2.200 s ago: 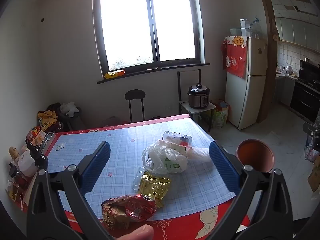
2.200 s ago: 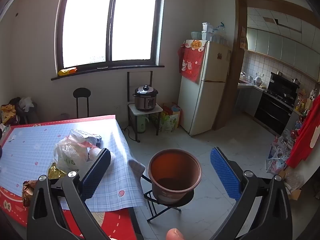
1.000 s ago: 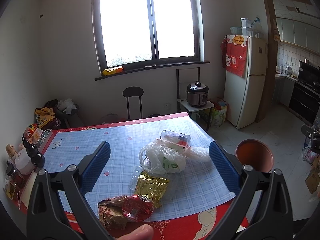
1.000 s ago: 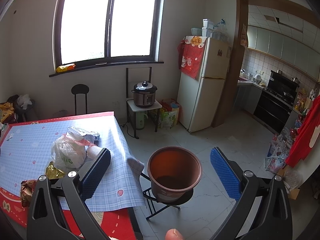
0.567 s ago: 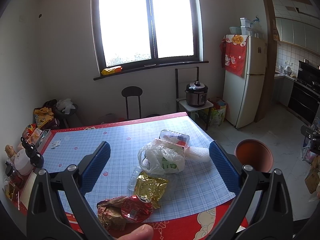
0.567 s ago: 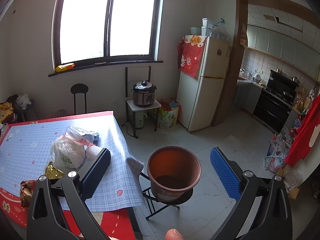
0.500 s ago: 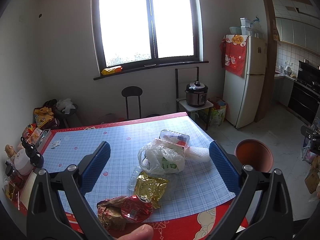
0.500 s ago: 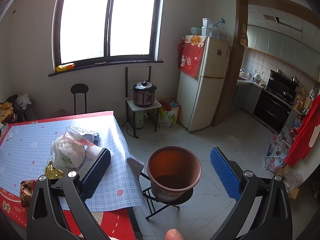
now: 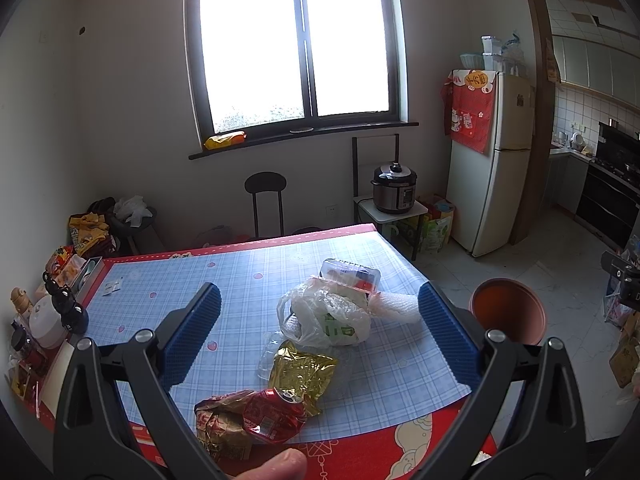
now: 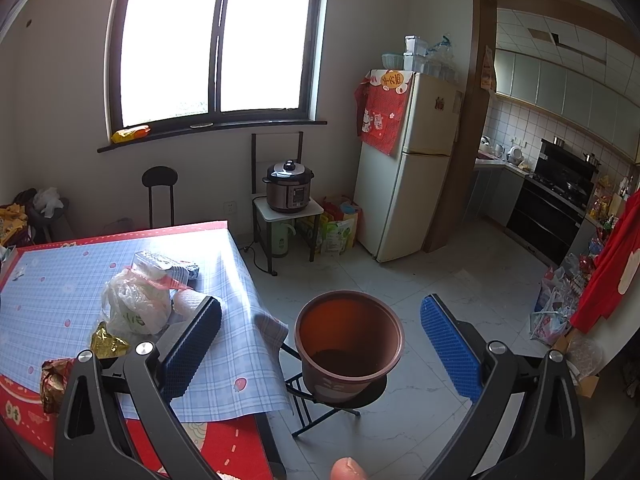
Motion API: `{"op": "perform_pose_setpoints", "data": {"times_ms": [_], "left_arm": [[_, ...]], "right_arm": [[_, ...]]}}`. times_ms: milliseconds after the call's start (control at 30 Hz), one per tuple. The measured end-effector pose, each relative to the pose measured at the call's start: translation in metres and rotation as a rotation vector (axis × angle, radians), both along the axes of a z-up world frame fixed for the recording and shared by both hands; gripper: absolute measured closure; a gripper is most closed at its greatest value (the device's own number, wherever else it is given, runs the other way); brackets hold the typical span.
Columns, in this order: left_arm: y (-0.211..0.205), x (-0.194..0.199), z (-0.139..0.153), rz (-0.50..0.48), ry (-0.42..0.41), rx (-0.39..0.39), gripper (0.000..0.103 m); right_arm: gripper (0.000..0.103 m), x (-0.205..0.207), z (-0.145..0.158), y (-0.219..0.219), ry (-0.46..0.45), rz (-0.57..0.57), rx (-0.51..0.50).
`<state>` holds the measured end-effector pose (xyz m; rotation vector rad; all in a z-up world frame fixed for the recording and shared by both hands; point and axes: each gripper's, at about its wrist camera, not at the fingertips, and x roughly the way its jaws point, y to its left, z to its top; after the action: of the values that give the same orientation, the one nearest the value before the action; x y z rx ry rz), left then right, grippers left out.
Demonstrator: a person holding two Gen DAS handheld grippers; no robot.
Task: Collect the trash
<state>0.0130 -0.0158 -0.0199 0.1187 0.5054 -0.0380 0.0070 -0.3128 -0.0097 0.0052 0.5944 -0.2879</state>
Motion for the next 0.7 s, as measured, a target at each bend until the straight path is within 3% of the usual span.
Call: {"op": "perform_pose_setpoints", "data": {"times_ms": [533, 700], "left_arm": [[0.006, -0.001, 0.002, -0.006, 0.003, -0.007, 0.005], [0.023, 0.002, 0.004, -0.003, 0.025, -0.063, 0.005]], "right_arm": [[0.005, 0.000, -0.002, 0.003, 0.005, 0.000, 0.000], [0.005, 0.000, -0.003, 0.003, 0.008, 0.009, 0.010]]}}
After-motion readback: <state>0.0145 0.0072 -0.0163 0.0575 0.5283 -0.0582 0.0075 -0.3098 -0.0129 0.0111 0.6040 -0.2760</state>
